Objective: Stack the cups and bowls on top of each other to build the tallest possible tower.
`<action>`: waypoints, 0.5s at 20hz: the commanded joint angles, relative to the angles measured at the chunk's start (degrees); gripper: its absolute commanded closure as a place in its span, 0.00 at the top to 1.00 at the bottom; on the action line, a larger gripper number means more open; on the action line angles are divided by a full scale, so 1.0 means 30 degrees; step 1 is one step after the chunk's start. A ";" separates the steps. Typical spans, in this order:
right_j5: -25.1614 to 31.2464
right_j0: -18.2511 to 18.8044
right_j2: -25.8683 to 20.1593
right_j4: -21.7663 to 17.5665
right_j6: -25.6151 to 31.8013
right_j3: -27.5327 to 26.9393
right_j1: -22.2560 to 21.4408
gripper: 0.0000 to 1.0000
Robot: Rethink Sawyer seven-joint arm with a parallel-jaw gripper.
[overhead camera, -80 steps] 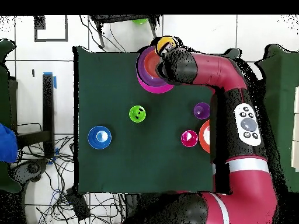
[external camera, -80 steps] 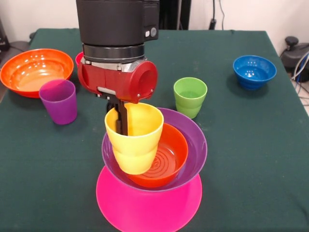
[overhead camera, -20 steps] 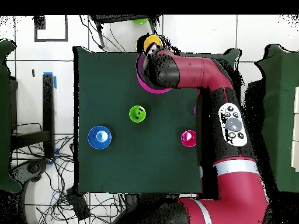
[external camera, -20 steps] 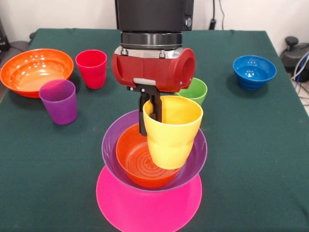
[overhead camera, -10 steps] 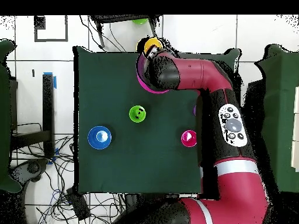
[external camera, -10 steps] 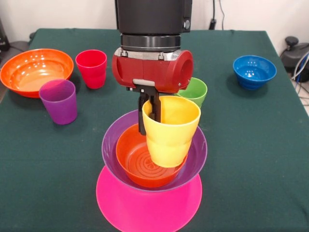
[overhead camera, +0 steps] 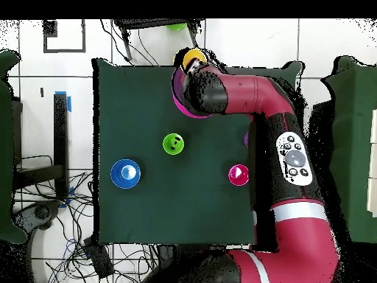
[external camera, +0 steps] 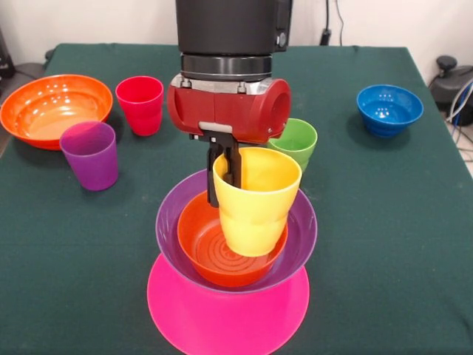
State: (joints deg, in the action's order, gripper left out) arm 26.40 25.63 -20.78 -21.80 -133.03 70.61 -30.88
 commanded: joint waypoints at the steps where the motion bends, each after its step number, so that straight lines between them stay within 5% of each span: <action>1: -0.0199 0.0179 0.0607 -0.1450 0.1356 0.1307 0.1218 0.00; 10: 0.0084 0.0067 0.0828 -0.1404 0.1058 0.1274 0.1327 0.00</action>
State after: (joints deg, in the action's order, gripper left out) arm 26.40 25.79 -20.40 -22.20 -133.03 70.61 -30.57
